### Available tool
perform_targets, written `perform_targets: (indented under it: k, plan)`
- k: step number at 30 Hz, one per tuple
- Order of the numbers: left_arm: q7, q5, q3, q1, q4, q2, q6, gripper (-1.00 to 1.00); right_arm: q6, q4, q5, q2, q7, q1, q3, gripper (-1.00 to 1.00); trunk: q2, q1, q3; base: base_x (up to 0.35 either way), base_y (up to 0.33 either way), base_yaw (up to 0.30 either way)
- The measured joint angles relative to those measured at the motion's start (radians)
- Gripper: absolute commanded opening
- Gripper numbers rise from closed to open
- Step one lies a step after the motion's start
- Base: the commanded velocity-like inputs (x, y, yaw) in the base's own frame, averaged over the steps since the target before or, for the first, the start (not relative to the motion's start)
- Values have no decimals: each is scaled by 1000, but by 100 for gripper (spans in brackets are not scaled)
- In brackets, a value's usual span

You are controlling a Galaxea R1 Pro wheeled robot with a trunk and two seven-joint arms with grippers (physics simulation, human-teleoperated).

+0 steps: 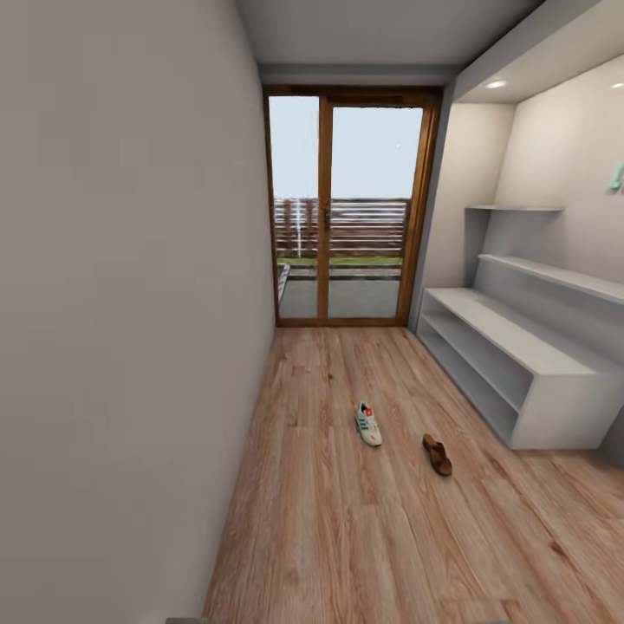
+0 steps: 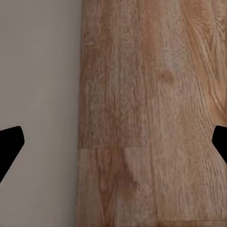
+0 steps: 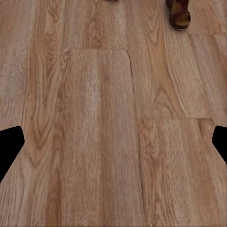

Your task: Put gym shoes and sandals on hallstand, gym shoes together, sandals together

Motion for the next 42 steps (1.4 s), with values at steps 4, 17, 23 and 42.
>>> perform_targets:
  k: [4,17,23,42]
  plan:
    - [0,0,0,0,0,0,0,100,0,0,0,0,0,0,0,100,0,0,0,99,0,0]
    - [0,0,0,0,0,0,0,100,0,1,0,0,0,0,0,100,0,0,0,30,0,0]
    - [0,0,0,0,0,0,0,100,0,13,0,0,0,0,-1,100,0,0,0,163,0,0]
    - [0,0,0,0,0,0,0,100,0,21,0,0,0,0,-1,100,0,0,0,70,0,0]
